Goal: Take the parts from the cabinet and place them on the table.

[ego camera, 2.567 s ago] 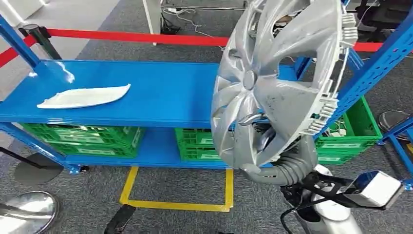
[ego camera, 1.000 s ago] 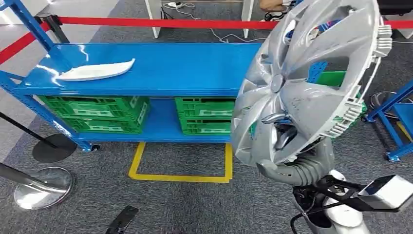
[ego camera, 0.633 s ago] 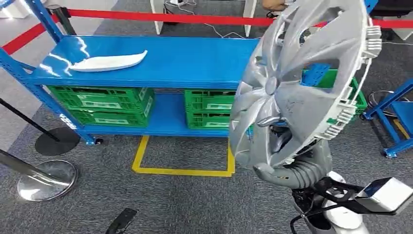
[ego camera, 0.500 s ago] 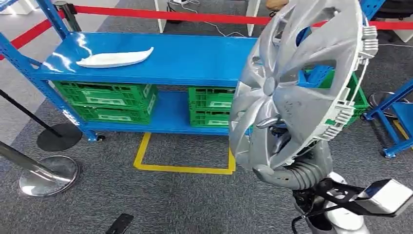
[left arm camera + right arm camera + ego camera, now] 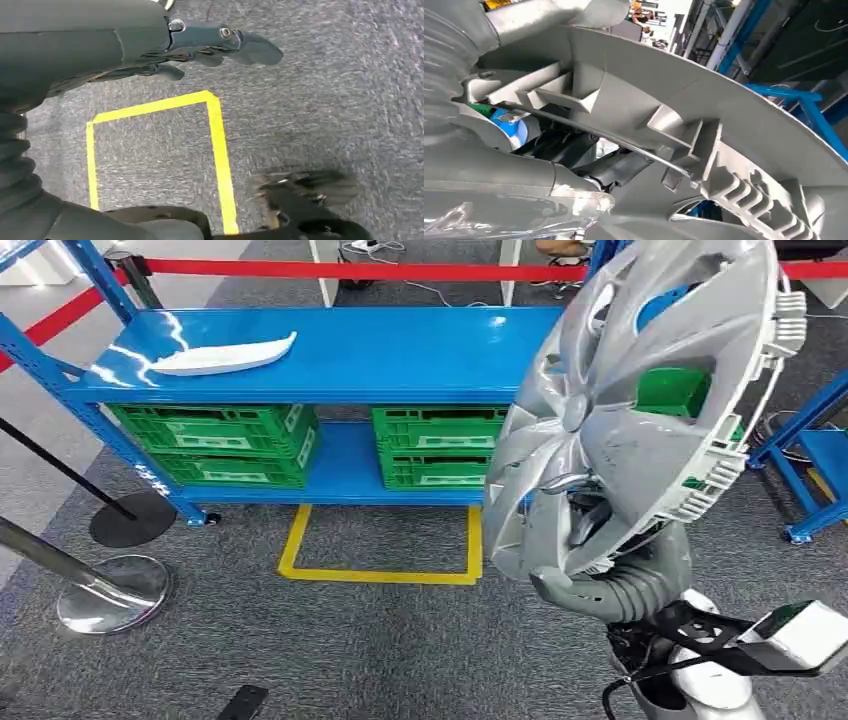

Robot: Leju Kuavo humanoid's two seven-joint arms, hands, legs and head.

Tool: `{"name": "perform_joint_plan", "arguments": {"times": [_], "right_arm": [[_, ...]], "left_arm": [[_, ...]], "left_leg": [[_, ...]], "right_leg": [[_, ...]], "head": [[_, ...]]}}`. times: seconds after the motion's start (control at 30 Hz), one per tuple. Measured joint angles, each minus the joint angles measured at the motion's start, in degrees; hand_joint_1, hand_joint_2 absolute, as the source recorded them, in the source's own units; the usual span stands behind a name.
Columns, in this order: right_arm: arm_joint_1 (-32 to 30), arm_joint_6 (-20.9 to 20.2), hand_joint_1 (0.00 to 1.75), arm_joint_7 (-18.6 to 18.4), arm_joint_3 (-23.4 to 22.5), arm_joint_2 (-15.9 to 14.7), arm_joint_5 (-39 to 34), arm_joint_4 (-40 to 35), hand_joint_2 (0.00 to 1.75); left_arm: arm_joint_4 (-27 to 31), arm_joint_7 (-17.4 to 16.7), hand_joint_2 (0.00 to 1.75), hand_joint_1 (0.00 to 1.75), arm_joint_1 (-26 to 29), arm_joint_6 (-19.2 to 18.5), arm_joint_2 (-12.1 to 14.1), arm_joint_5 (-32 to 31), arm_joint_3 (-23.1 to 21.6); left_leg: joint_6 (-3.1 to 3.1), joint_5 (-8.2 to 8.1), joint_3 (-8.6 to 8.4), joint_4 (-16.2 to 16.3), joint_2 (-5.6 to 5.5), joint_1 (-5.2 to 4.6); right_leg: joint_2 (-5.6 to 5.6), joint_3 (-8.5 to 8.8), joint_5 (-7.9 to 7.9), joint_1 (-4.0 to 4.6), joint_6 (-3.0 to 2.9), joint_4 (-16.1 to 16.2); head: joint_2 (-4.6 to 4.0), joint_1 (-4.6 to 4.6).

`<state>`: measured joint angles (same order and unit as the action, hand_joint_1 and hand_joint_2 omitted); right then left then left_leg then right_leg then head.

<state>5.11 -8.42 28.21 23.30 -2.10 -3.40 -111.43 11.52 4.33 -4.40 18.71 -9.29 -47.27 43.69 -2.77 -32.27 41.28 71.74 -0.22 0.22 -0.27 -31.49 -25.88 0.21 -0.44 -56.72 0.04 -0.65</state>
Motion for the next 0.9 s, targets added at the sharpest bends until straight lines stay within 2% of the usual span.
{"name": "perform_joint_plan", "arguments": {"times": [0.03, 0.07, 0.1, 0.13, 0.17, 0.2, 0.23, 0.27, 0.33, 0.37, 0.4, 0.47, 0.5, 0.53, 0.57, 0.6, 0.67, 0.7, 0.73, 0.77, 0.83, 0.87, 0.9], "right_arm": [[-0.1, -1.9, 1.75, 0.5, -0.7, 0.4, 1.1, 0.2, 1.75], [-0.3, -5.6, 1.75, 0.7, -2.2, 1.6, 3.1, 0.4, 1.75], [-0.5, -7.8, 1.75, 0.6, -3.5, 2.6, 3.6, 0.5, 1.75], [-0.6, -8.2, 1.75, 0.3, -4.1, 3.0, 3.5, 0.5, 1.75], [-0.6, -7.8, 1.75, -0.2, -4.1, 3.0, 3.0, 0.5, 1.75], [-0.7, -7.0, 1.75, -0.5, -4.2, 3.0, 2.5, 0.5, 1.75], [-0.6, -6.4, 1.75, -0.5, -4.3, 3.0, 2.2, 0.5, 1.75], [-0.6, -5.6, 1.75, -0.6, -4.3, 3.0, 1.8, 0.5, 1.75], [-0.6, -4.4, 1.75, -0.7, -4.3, 3.0, 1.2, 0.5, 1.75], [-0.6, -4.0, 1.75, -0.7, -4.4, 3.0, 1.0, 0.5, 1.75], [-0.5, -3.6, 1.75, -0.7, -4.4, 3.0, 0.7, 0.5, 1.75], [-0.6, -3.4, 1.75, -0.7, -4.4, 2.9, 0.6, 0.5, 1.75], [-0.6, -3.3, 1.75, -0.7, -4.4, 2.9, 0.6, 0.5, 1.75], [-0.6, -3.2, 1.75, -0.7, -4.4, 2.8, 0.5, 0.5, 1.75], [-0.7, -3.1, 1.75, -0.7, -4.4, 2.7, 0.4, 0.5, 1.75], [-0.7, -3.0, 1.75, -0.7, -4.4, 2.6, 0.4, 0.5, 1.75], [-0.6, -2.1, 1.75, -0.4, -4.2, 2.2, 0.0, 0.4, 1.75], [-0.6, -1.6, 1.75, -0.3, -4.2, 2.0, -0.2, 0.3, 1.75], [-0.5, -1.3, 1.75, -0.1, -4.2, 1.8, -0.4, 0.2, 1.75], [-0.6, -1.2, 1.75, -0.1, -4.2, 1.6, -0.5, 0.2, 1.75], [-0.7, -1.1, 1.75, 0.0, -4.2, 1.3, -0.5, 0.2, 1.75], [-0.8, -1.0, 1.75, 0.0, -4.2, 1.2, -0.5, 0.2, 1.75], [-0.7, -0.9, 1.75, 0.0, -4.3, 1.1, -0.6, 0.2, 1.75]], "left_arm": [[0.0, 0.2, 1.75, 0.00, -0.1, 0.7, 0.5, 2.6, 0.0], [0.0, 0.2, 1.75, 0.00, -0.2, 1.8, 0.7, 10.4, -1.1], [0.0, -0.3, 1.75, 0.00, -0.2, 2.2, 0.9, 19.2, -3.2], [0.0, -0.9, 1.75, 0.00, -0.2, 2.3, 1.1, 29.0, -6.4], [0.0, -1.5, 1.75, 0.00, 0.0, 2.3, 1.6, 40.1, -12.2], [0.0, -1.7, 1.75, 0.00, 0.0, 2.3, 1.9, 46.0, -18.0], [0.0, -1.8, 1.75, 0.00, 0.1, 2.2, 2.1, 48.3, -21.3], [0.0, -1.9, 1.75, 0.00, 0.1, 1.9, 2.2, 49.0, -27.5], [0.0, -2.0, 1.75, 0.00, 0.4, 1.8, 2.2, 45.3, -32.6], [0.0, -2.0, 1.75, 0.00, 0.4, 1.7, 2.2, 44.6, -34.4], [0.0, -2.0, 1.75, 0.00, 0.4, 1.8, 2.3, 44.2, -36.5], [0.0, -2.0, 1.75, 0.00, 0.5, 1.8, 2.6, 44.0, -39.1], [0.0, -2.0, 1.75, 0.00, 0.5, 1.8, 2.7, 43.9, -40.1], [0.0, -2.0, 1.75, 0.00, 0.5, 1.7, 2.8, 43.8, -40.9], [0.0, -2.0, 1.75, 0.00, 0.6, 1.8, 2.8, 43.8, -41.7], [0.0, -2.0, 1.75, 0.00, 0.7, 1.8, 2.8, 43.8, -42.4], [0.0, -1.6, 1.75, 0.00, 0.7, 2.4, 2.8, 44.6, -43.0], [0.0, -1.1, 1.75, 0.00, 0.7, 2.7, 2.9, 44.9, -43.1], [0.0, -0.8, 1.75, 0.00, 0.7, 2.8, 2.9, 45.0, -43.1], [0.0, -0.7, 1.75, 0.00, 0.7, 2.8, 3.0, 45.1, -43.2], [0.0, -0.7, 1.75, 0.00, 0.9, 2.8, 3.0, 45.1, -43.5], [0.0, -0.6, 1.75, 0.00, 0.9, 2.8, 3.1, 45.1, -43.6], [0.0, -0.6, 1.75, 0.00, 1.0, 2.8, 3.1, 45.1, -43.7]], "left_leg": [[-0.09, -0.42, 0.43, 1.8, 0.00, 0.01], [-0.15, 0.59, -0.46, 1.5, 0.00, 0.06], [-0.09, 2.40, -2.48, -1.3, 0.00, 0.08], [0.11, 4.70, -5.89, -6.4, 0.00, 0.07], [0.39, 6.31, -9.39, -11.8, 0.00, 0.07], [0.75, 5.73, -11.50, -15.0, -0.02, -0.05], [1.05, 5.77, -11.50, -15.7, -0.13, -0.13], [1.54, 5.84, -10.90, -15.7, -0.21, -0.20], [2.31, 6.26, -10.50, -15.7, -0.25, -0.16], [2.79, 6.57, -10.29, -15.9, -0.06, 0.14], [3.17, 6.82, -10.04, -15.9, 0.04, 0.17], [3.56, 7.38, -9.33, -15.9, 0.14, 0.16], [3.55, 7.64, -8.94, -15.8, 0.15, 0.15], [3.52, 7.89, -8.58, -15.8, 0.15, 0.15], [3.44, 8.14, -8.33, -15.8, 0.14, 0.15], [3.34, 8.33, -8.15, -15.8, 0.11, 0.16], [2.99, 8.60, -8.03, -15.7, 0.00, 0.26], [2.70, 8.76, -7.93, -15.7, -0.04, 0.15], [2.39, 8.94, -7.47, -15.3, -0.08, -0.15], [1.94, 9.39, -7.12, -15.4, -0.03, -0.12], [1.43, 9.78, -6.80, -15.5, 0.03, -0.05], [1.03, 9.65, -6.54, -15.3, 0.03, -0.06], [0.71, 7.99, -5.94, -14.0, 0.06, -0.02]], "right_leg": [[0.00, -0.42, 0.29, 0.00, -0.01, 0.0], [0.01, -1.06, 0.69, 0.00, 0.05, -0.1], [0.11, -1.45, 0.93, 0.01, 0.17, -0.2], [0.21, -1.67, 1.12, 0.01, 0.30, -0.3], [0.24, -1.77, 1.23, 0.01, 0.48, -0.5], [0.17, -2.25, 1.26, 0.29, 0.78, -0.8], [0.06, -2.51, 1.38, 0.33, 0.97, -1.0], [-0.05, -2.72, 1.74, 0.32, 1.44, -1.1], [-0.08, -2.93, 2.19, 0.31, 1.91, -1.1], [0.06, -3.65, 1.81, 0.23, 2.09, -1.5], [0.09, -4.57, -0.16, 0.24, 2.55, -3.4], [0.10, -8.02, -5.42, 0.00, 3.20, -12.5], [0.11, -9.70, -7.25, -0.02, 3.36, -16.8], [0.11, -10.57, -7.99, -0.07, 3.45, -19.4], [0.11, -9.88, -7.33, -0.12, 3.46, -18.9], [0.10, -7.84, -5.56, -0.19, 3.41, -15.9], [0.09, -1.63, -1.32, -0.36, 3.27, -5.6], [0.12, 0.25, -1.52, -0.38, 3.26, -1.9], [0.28, 1.04, -1.71, -0.24, 2.91, -0.6], [0.34, 0.43, -1.44, -0.18, 2.46, -1.2], [0.54, -0.22, -1.20, -0.05, 2.04, -1.6], [0.50, -0.38, -0.70, -0.40, 1.28, -1.3], [0.45, -0.58, -0.41, -0.40, 0.82, -1.3]], "head": [[0.00, 0.02], [0.00, 0.04], [0.00, -0.02], [0.00, -0.02], [0.00, -0.07], [0.00, -0.07], [0.00, 0.09], [0.00, -0.02], [0.00, 0.17], [0.00, 0.11], [0.00, 0.46], [0.00, 0.57], [0.00, 0.65], [0.00, 0.59], [0.00, 0.63], [0.00, 0.61], [0.00, 0.61], [0.00, 0.65], [0.00, 0.65], [0.00, 0.48], [0.00, 0.52], [0.00, 0.59], [0.00, 0.48]]}}
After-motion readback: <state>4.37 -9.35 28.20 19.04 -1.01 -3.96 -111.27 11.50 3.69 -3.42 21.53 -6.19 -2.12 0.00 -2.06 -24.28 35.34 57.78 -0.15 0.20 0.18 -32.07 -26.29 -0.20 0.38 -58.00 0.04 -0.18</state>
